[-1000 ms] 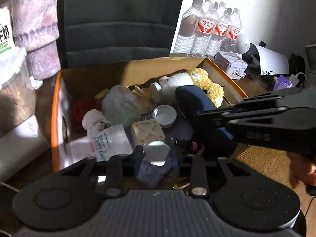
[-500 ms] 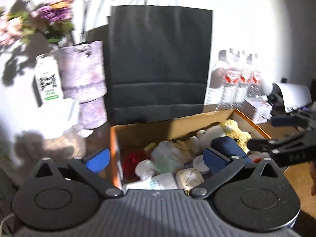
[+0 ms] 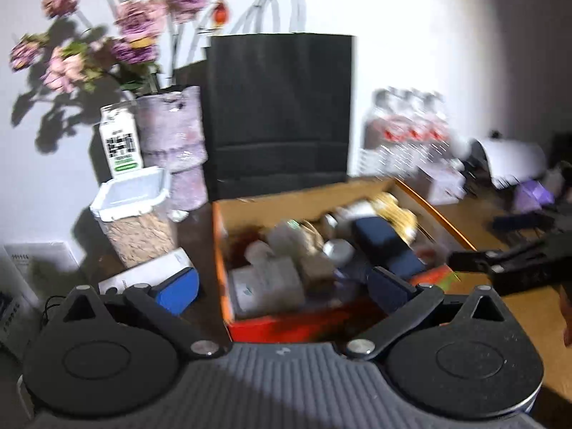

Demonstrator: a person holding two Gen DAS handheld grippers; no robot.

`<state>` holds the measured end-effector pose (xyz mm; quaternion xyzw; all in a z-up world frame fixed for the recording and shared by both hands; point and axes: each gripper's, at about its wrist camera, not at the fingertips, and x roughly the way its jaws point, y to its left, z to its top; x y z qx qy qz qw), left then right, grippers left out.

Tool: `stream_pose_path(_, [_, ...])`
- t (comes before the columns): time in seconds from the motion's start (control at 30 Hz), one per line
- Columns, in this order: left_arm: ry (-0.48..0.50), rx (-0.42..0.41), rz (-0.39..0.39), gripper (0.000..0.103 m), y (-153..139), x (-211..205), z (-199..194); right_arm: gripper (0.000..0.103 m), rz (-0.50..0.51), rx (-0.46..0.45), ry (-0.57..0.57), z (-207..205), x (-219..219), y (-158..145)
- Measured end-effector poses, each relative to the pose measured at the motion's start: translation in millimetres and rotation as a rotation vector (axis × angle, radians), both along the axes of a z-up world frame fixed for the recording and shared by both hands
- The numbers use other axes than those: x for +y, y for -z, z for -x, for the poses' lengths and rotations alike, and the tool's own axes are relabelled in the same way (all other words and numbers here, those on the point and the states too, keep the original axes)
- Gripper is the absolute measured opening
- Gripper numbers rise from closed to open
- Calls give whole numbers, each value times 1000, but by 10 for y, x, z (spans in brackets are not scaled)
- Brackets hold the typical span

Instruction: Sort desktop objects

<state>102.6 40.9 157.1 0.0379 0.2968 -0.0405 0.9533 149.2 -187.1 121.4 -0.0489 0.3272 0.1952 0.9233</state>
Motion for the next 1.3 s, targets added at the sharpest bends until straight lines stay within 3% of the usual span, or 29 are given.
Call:
stream_pose_path(0.23, [-5,-20,55,103,47,-108,682,98,-16,-3,-15,718,-189,-17])
stream_pose_path(0.37, [-38,-50,21,103,186,-102,1147,99,-10,-27,-20,1189,-258,84])
stream_pose_path(0.5, [-26,-34,-55,103,466,-153,1487,101,-22,-69,-11,1599,-269,295])
stream_pose_path(0.7, [-43,-5,-4,103,969,-89,1855,103,13,-125,19,1996,-229,709])
stream_pose_path(0.8, [-98,-6,0,103,1195,-59,1897,103,54,-125,26,2019,-144,892])
stream_pose_path(0.93, [-173,49,69,103,1339,-1,1776,103,46,-76,17,1953,-46,1066])
stream_pose_path(1.07, [-231,42,48,103,1382,-24,1633,103,39,-38,31,1808,55,1168])
stream_pose_path(1.3, [-199,90,35,103,1444,-90,1372,103,5,20,85,1580,88,1253])
